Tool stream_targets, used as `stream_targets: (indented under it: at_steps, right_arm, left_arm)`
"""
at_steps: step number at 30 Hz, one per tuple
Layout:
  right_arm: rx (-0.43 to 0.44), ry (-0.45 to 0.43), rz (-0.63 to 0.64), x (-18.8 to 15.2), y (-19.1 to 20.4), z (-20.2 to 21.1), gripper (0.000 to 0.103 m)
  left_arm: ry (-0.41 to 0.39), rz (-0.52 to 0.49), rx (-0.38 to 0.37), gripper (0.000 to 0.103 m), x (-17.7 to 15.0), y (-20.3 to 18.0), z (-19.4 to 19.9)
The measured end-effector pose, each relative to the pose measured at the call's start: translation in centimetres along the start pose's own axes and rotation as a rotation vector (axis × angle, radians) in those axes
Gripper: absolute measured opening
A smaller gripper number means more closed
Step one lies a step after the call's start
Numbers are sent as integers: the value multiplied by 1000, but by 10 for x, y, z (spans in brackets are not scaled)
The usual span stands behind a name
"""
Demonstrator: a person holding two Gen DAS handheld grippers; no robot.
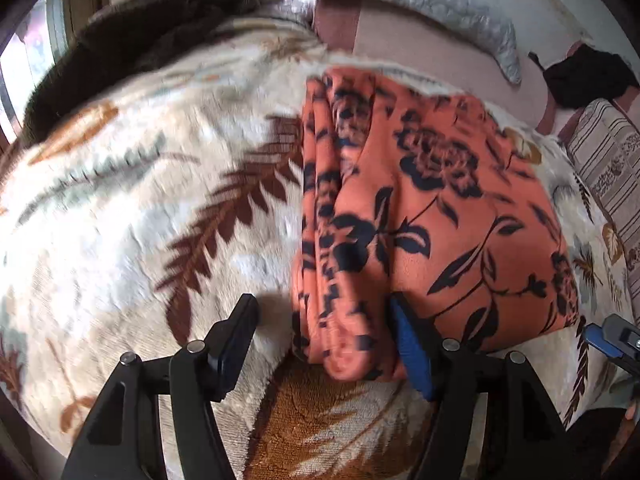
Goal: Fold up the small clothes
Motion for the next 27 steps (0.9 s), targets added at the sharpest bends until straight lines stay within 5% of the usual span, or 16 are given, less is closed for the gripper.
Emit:
stream_targets:
  at_steps: [8, 15, 21, 23, 27]
  right_arm:
    - [20, -29, 26, -30, -4, 28, 74]
    - [95, -48, 88, -24, 7, 29, 74]
    - [146, -51, 74, -18, -2, 20, 74]
    - [146, -54, 78, -18, -9, 18, 74]
    - [168, -50, 43, -19, -21, 15, 74]
  left_arm:
    - [-49, 119, -129, 69, 17, 8, 42]
    - [29, 185, -274, 69, 66, 0, 22]
    - [125, 201, -249, 69, 99, -11, -43]
    - [159, 284, -254, 53, 101, 1, -63]
    - [98, 305, -239, 50, 104, 1, -42]
Point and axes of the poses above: each gripper's, at about its wrist camera, not at the fingertips, and z roughly against the way its jaws point, y to its left, x to its top, the point moved 7 cm from there along -z, roughly the way its jaws point, and after that the axes turned 6 degrees about z, right-handed, at the moved point
